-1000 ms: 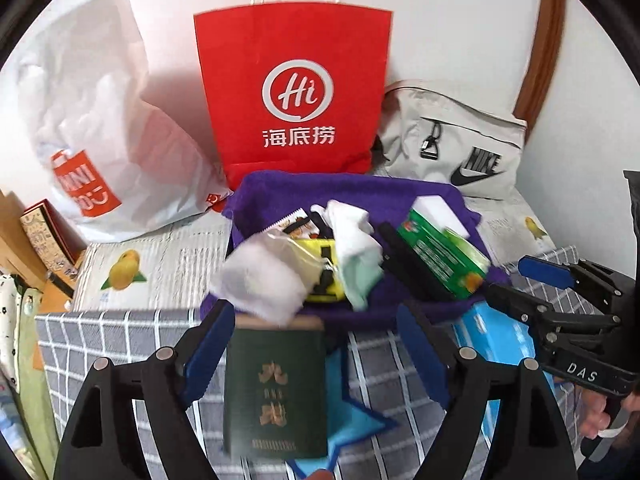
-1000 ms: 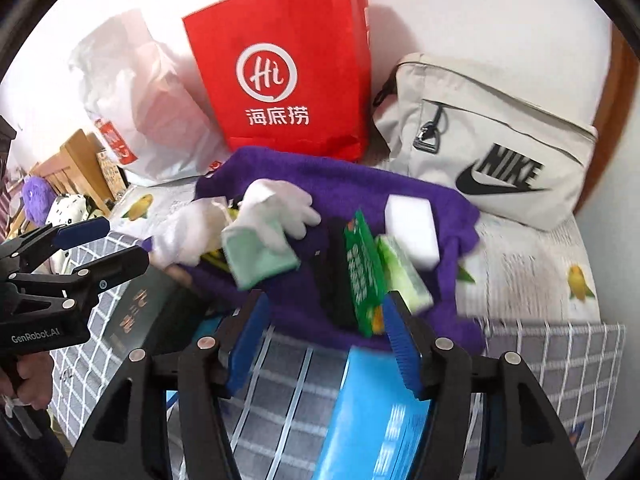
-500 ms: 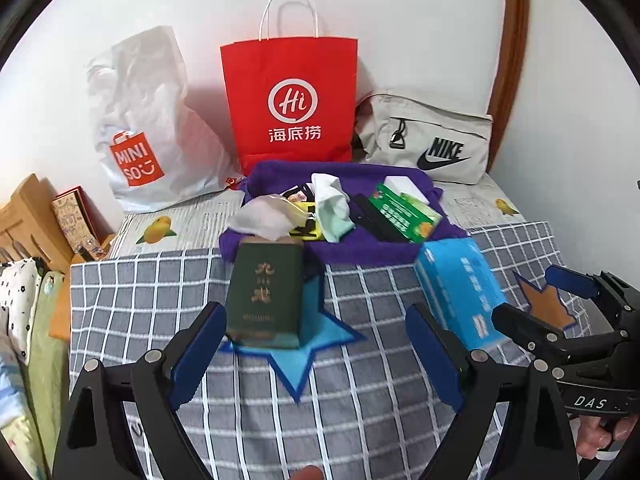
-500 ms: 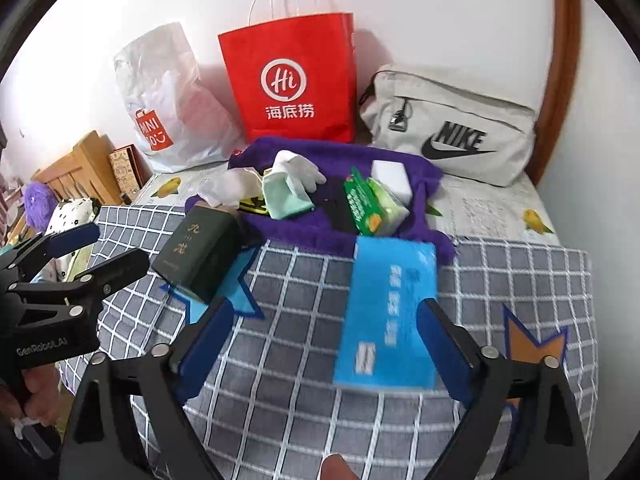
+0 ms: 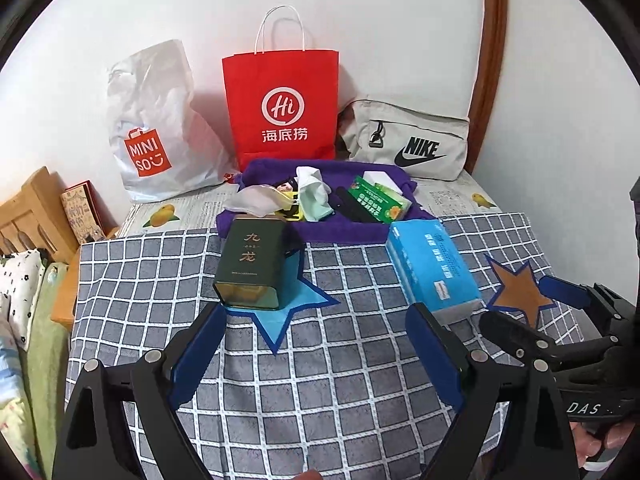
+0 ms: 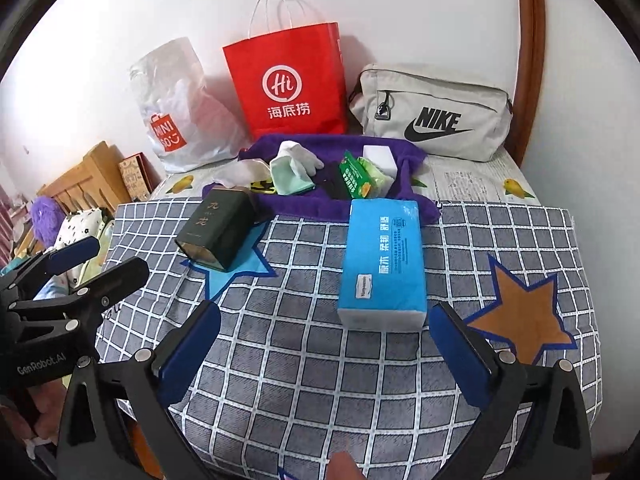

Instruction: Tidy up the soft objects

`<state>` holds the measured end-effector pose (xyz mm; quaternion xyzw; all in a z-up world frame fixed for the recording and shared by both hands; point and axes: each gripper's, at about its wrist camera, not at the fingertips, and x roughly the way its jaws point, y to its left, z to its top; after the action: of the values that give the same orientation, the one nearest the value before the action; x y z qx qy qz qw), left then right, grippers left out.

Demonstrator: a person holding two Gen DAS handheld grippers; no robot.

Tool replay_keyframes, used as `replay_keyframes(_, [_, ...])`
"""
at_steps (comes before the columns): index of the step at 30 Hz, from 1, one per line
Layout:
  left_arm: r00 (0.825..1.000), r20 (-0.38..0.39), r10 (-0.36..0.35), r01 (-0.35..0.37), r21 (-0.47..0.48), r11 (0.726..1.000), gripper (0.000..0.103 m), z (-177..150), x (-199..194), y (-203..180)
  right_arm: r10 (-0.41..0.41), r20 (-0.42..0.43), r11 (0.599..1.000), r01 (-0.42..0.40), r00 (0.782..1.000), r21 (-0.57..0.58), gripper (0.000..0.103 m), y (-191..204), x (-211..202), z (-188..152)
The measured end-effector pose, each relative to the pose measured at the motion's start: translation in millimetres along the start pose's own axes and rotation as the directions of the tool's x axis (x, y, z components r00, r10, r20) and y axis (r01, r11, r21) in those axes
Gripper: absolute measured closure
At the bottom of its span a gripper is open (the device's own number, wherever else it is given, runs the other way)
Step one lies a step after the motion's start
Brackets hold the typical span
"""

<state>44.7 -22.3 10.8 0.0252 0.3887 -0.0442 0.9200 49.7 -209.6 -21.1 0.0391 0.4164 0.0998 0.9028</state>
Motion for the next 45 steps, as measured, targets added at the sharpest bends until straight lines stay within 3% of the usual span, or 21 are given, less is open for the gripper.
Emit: replay_keyframes(45, [1.0, -0.006, 0.023, -0.023, -0.008, 1.0, 0.012, -12, -27, -5, -0.024, 0.051, 1.0, 0.024, 0.998, 0.0, 0.0, 0, -34, -9])
